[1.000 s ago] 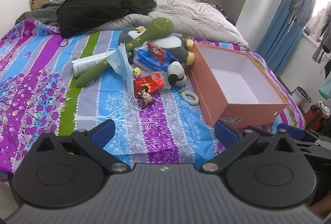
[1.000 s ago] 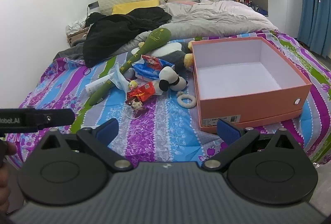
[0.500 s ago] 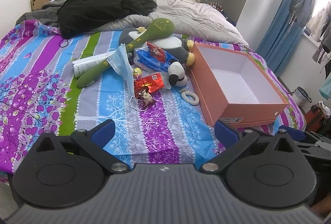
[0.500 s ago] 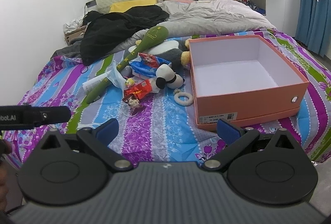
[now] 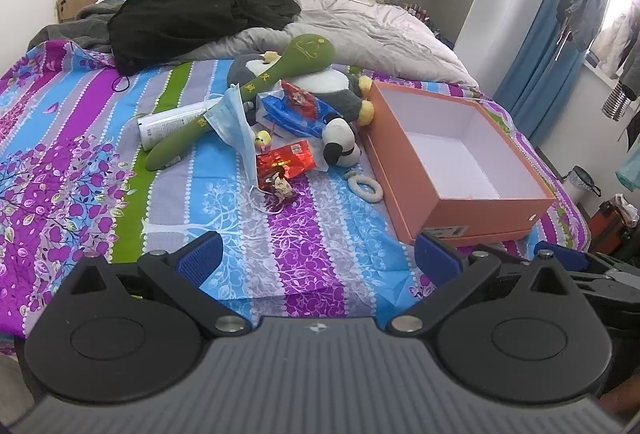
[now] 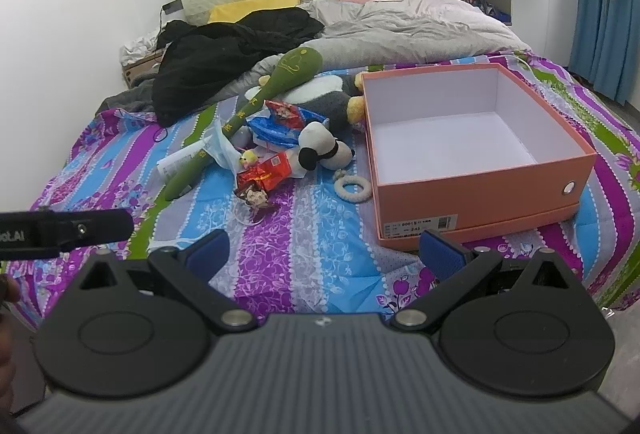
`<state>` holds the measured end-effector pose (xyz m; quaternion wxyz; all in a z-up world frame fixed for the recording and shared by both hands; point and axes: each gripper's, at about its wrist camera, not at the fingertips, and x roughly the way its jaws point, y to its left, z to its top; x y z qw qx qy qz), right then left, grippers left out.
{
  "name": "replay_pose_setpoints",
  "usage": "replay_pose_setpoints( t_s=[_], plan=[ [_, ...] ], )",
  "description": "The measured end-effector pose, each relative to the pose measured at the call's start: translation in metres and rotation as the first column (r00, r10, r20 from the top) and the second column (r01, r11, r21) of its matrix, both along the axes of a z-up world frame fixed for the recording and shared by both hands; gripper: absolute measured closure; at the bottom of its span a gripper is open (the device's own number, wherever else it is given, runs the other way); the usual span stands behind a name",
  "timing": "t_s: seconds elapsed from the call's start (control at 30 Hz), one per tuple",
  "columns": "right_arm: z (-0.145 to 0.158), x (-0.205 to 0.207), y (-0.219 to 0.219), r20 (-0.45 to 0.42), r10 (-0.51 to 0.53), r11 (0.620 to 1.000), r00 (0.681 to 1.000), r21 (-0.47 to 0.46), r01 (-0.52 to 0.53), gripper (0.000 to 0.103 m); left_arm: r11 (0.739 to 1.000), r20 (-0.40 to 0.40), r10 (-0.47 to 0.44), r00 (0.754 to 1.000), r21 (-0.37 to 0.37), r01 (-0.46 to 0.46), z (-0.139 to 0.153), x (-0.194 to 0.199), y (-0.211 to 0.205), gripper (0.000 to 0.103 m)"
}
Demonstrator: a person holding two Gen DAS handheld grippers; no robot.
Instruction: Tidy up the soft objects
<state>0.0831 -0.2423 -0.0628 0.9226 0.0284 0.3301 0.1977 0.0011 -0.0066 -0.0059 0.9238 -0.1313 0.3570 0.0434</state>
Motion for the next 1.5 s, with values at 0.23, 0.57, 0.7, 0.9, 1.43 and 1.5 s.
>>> replay_pose_setpoints(
  t_s=[0.23, 0.57, 0.7, 0.9, 1.43, 1.5],
  plan=[
    [0.000, 0.001, 0.006, 0.008, 0.016, 1.000, 1.000, -0.017, -0.016, 0.000, 1.000, -0.006, 0.009, 1.000, 0.016, -0.009, -0.001, 0.000, 0.001, 0.000],
    [-0.004, 0.003, 0.005, -0.016, -0.004, 1.000, 1.000, -0.026, 0.003, 0.000, 0.999, -0.024, 0.026, 0.999, 0.031, -0.025, -0.006, 0.000, 0.002, 0.000],
    [-0.006, 0.004, 0.005, -0.023, -0.008, 1.000, 1.000, -0.024, 0.007, 0.000, 0.999, -0.036, 0.031, 0.999, 0.041, -0.030, -0.010, 0.002, 0.001, 0.000],
    [-0.009, 0.006, 0.004, -0.037, -0.015, 1.000, 0.999, -0.020, 0.014, 0.000, 0.999, -0.053, 0.034, 0.998, 0.041, -0.031, -0.015, 0.006, 0.002, 0.000],
    [-0.020, 0.011, 0.005, -0.077, -0.020, 1.000, 0.997, -0.013, 0.019, 0.000, 0.999, -0.077, 0.005, 0.997, 0.032, -0.002, -0.030, 0.017, 0.001, 0.000],
    [-0.021, 0.012, 0.005, -0.080, -0.020, 1.000, 0.997, -0.015, 0.019, 0.000, 0.999, -0.080, 0.005, 0.997, 0.033, -0.002, -0.032, 0.019, 0.002, 0.000]
  ],
)
